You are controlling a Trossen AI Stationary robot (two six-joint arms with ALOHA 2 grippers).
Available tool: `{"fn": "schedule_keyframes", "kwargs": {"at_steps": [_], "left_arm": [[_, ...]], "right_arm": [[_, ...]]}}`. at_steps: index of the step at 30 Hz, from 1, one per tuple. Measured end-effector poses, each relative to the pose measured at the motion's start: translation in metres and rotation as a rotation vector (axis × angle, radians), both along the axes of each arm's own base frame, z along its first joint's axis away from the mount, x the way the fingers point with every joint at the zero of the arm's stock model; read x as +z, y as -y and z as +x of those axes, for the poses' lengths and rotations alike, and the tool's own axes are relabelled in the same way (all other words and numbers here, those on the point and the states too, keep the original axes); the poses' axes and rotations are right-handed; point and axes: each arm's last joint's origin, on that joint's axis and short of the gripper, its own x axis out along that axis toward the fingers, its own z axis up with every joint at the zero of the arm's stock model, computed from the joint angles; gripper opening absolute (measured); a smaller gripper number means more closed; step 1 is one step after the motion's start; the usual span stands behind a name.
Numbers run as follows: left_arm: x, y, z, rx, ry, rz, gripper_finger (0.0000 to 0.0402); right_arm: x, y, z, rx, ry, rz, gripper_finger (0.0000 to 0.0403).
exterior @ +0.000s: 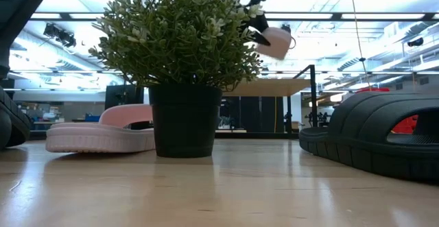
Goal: Pick and place slides into the shelf
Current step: Put the right pink slipper on the shelf
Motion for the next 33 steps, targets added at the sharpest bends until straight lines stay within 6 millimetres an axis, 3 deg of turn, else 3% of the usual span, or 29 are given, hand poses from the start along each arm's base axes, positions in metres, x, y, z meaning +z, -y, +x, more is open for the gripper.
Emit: {"fn": "schedule_keyframes", "kwargs": {"at_steps": [9,33], "left_arm": [[-0.026,-0.001,0.022,0.003,-0.003,-0.081,0.0075],[-0.032,-0.001,0.023,0.042,-0.028,-0.091,0.0075]], "right_arm": [[0.000,0.000,0.000,0.000,0.003,0.008,0.0240],[0.000,0.000,-0.001,0.005,0.003,0.001,0.0240]]}}
